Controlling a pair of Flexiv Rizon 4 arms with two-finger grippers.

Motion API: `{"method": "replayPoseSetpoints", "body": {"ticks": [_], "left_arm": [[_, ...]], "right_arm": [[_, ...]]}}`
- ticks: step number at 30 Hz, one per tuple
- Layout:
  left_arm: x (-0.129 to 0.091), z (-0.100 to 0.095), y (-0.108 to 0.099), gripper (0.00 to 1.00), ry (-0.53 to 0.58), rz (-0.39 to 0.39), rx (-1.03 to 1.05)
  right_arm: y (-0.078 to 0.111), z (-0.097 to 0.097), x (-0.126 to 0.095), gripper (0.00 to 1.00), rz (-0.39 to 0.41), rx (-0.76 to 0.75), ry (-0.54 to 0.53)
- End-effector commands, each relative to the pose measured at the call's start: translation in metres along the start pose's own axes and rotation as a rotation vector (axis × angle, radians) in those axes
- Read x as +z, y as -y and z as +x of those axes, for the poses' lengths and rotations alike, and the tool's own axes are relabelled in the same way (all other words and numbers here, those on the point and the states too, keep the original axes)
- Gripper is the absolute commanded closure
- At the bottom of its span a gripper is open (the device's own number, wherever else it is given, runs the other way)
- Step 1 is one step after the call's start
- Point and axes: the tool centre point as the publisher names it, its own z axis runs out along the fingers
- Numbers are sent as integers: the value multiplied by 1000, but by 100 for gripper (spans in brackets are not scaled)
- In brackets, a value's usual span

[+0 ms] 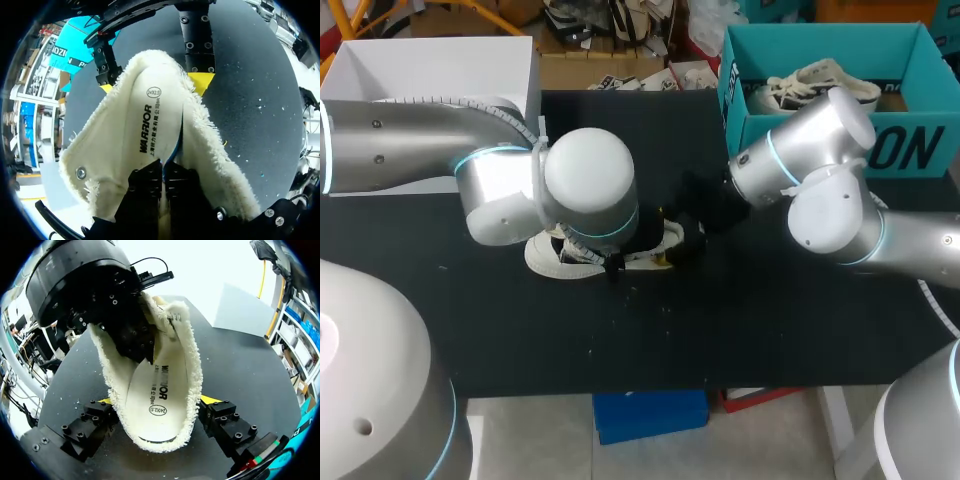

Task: Take the shoe out of the shoebox, open the shoe tongue, remove and reinsert the insole, then place the shoe into the shoebox

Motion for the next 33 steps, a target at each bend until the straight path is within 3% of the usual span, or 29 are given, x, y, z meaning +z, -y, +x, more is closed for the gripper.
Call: {"method": "replayPoseSetpoints", "body": {"ticks": [1, 17, 33], "left_arm": [[34, -9, -8, 100, -95, 52, -15], [-5, 2, -8, 100, -263, 131, -52], [-42, -1, -14, 100, -316, 177, -93]], "right_arm": [[0, 1, 0, 100, 3, 0, -1], [0, 1, 0, 100, 3, 0, -1], [0, 1, 0, 100, 3, 0, -1]]}}
